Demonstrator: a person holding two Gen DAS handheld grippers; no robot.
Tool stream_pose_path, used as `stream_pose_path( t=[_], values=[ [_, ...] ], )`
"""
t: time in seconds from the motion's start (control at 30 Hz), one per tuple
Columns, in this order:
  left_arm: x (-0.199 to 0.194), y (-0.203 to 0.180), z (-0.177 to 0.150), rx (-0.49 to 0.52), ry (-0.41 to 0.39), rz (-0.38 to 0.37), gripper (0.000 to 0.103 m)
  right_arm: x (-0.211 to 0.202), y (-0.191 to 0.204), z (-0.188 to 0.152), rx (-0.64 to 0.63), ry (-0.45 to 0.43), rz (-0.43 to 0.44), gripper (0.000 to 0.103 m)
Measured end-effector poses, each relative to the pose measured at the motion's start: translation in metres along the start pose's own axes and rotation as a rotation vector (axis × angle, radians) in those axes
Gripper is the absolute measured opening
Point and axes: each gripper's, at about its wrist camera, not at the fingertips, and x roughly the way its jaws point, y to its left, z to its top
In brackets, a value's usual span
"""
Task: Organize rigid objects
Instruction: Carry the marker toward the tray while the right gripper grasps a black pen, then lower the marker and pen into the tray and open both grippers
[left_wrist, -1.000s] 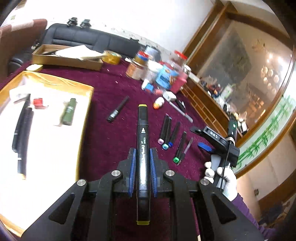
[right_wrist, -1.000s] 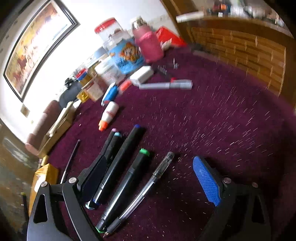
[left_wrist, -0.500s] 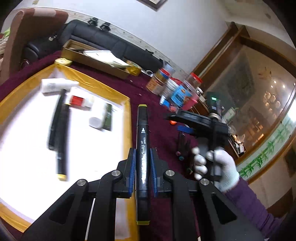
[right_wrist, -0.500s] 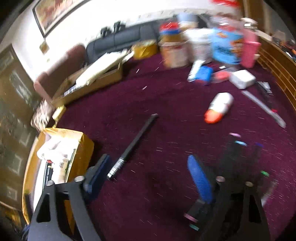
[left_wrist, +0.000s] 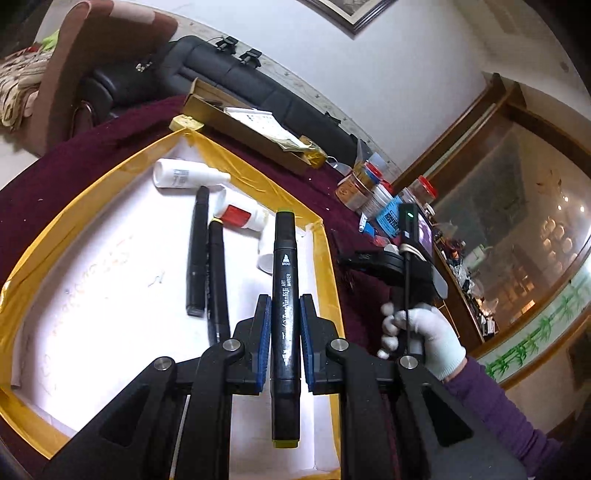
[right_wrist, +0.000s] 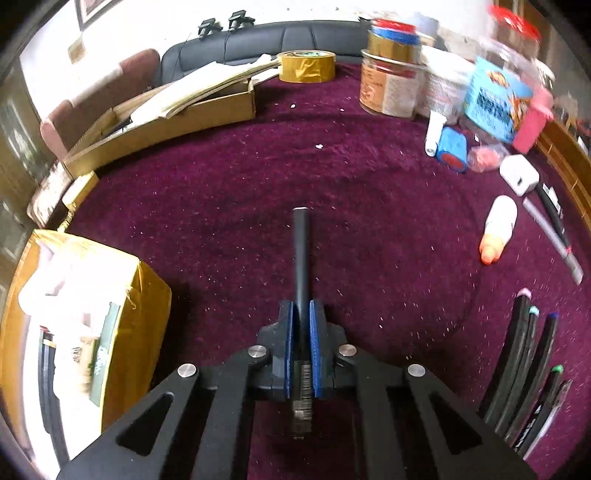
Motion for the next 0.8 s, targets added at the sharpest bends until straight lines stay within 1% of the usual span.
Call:
stream_pose_path(
  t=[0.13, 0.23, 0.3, 0.43, 0.47, 0.53, 0.6, 0.7, 0.8],
  values=[
    [-0.008, 0.003, 0.004, 0.0, -0.016, 0.024, 0.012, -0.014, -0.016, -0.002, 0.059, -0.013, 0.081, 0.007],
    [-0.014, 0.007, 0.008, 0.007, -0.025, 0.068, 0.012, -0.03, -0.029, -0.007, 0.104, -0.026, 0.161, 0.007],
    [-0.013, 0.012, 0.014, 0.004, -0.012, 0.102, 0.012, -0.042, -0.036, -0.009, 0.13, -0.033, 0.218, 0.007],
    [-0.001, 0.021, 0.03, 0.015, 0.042, 0.187, 0.012, -0.062, -0.037, -0.015, 0.136, -0.041, 0.299, 0.008],
    [0.004, 0.023, 0.034, 0.017, 0.061, 0.205, 0.012, -0.069, -0.034, -0.018, 0.135, -0.04, 0.33, 0.008],
    [0.016, 0.031, 0.043, 0.0, 0.103, 0.232, 0.012, -0.078, -0.028, -0.023, 0.132, -0.035, 0.37, 0.008],
    [0.029, 0.037, 0.05, -0.014, 0.151, 0.242, 0.012, -0.086, -0.017, -0.028, 0.119, -0.027, 0.417, 0.008],
    [0.047, 0.043, 0.056, -0.022, 0.203, 0.277, 0.012, -0.093, 0.005, -0.033, 0.096, -0.004, 0.478, 0.008],
    [0.061, 0.053, 0.06, -0.053, 0.25, 0.312, 0.013, -0.095, 0.028, -0.04, 0.066, 0.031, 0.527, 0.008]
  ],
)
